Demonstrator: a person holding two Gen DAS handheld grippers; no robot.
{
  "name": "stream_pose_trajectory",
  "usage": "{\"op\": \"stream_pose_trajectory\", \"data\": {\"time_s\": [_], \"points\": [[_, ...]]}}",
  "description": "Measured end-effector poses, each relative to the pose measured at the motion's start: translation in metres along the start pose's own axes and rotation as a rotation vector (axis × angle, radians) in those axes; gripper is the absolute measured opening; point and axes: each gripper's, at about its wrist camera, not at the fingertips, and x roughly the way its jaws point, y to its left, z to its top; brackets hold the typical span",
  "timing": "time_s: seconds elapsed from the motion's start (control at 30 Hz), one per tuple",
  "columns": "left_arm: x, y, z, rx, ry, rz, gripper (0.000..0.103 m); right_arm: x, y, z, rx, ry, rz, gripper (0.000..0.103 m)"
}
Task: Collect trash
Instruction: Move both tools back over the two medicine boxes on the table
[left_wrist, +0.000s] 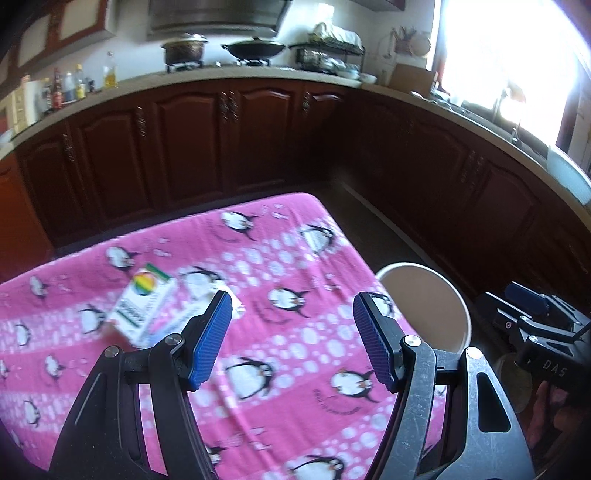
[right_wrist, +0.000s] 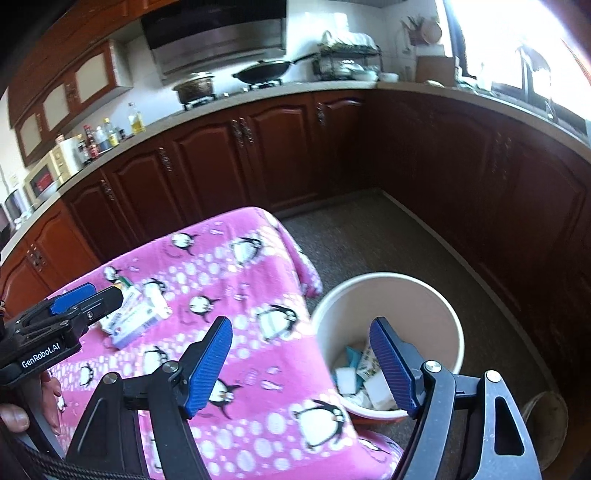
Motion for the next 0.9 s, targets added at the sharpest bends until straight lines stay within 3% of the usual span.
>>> {"op": "stream_pose_trajectory", "data": {"time_s": [0.57, 0.9], "points": [[-0.045, 0.078, -0.018, -0.093, -0.046, 0.070, 0.067, -0.005, 0.089, -0.002, -0.126, -0.022, 0.088, 0.077], [-0.030, 0.143, -0.051, -0.133, 0.083, 0.097, 0.067, 0.020, 0.126, -0.015, -0.192, 0.041, 0.137, 0.078]]}}
